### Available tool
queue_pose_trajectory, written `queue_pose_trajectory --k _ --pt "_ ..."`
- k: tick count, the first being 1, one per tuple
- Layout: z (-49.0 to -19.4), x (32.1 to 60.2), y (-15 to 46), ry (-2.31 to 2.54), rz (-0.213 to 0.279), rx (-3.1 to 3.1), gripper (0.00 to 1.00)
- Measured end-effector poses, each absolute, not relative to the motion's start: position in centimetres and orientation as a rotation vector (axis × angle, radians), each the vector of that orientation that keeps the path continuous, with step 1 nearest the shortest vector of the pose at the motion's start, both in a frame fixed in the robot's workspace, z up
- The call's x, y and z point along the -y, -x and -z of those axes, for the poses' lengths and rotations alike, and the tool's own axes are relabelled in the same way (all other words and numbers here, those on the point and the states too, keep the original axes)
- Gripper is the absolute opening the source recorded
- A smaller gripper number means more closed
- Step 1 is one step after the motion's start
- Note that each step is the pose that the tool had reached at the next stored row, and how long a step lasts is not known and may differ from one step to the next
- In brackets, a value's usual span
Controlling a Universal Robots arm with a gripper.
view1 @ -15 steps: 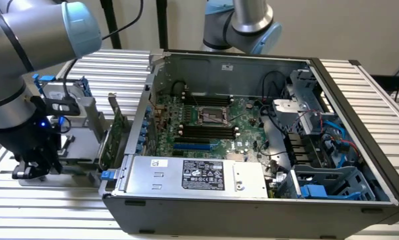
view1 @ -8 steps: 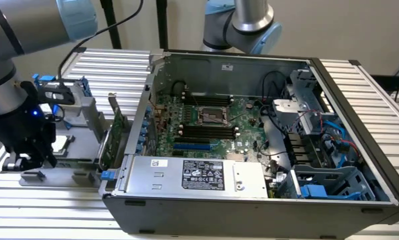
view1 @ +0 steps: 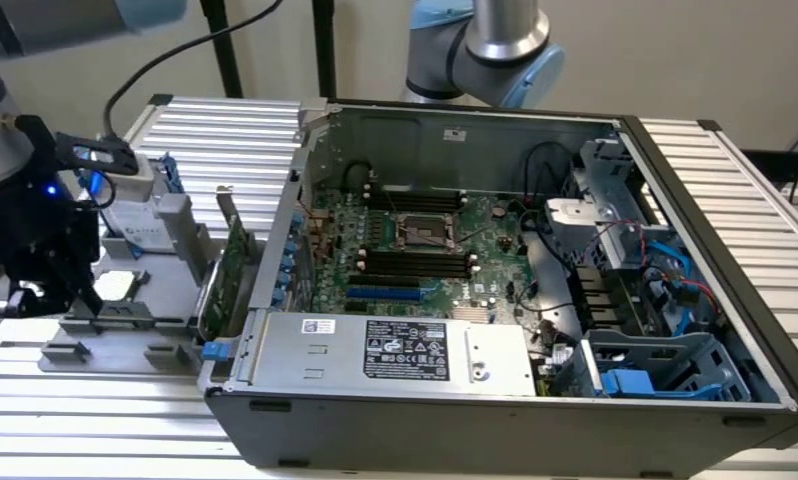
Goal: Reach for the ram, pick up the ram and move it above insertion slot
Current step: 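Pick up the ram and move it above insertion slot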
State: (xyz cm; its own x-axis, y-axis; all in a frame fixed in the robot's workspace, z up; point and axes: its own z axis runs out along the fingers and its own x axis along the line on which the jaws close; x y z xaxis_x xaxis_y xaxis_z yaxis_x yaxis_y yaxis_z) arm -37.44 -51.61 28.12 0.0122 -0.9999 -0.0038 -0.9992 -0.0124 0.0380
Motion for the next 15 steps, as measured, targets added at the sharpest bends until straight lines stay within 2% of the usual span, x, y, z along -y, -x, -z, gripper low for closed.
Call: queue_pose_trajectory --k 15 --pt "-34.9 51.6 35.3 -2.237 0.046 2.171 0.14"
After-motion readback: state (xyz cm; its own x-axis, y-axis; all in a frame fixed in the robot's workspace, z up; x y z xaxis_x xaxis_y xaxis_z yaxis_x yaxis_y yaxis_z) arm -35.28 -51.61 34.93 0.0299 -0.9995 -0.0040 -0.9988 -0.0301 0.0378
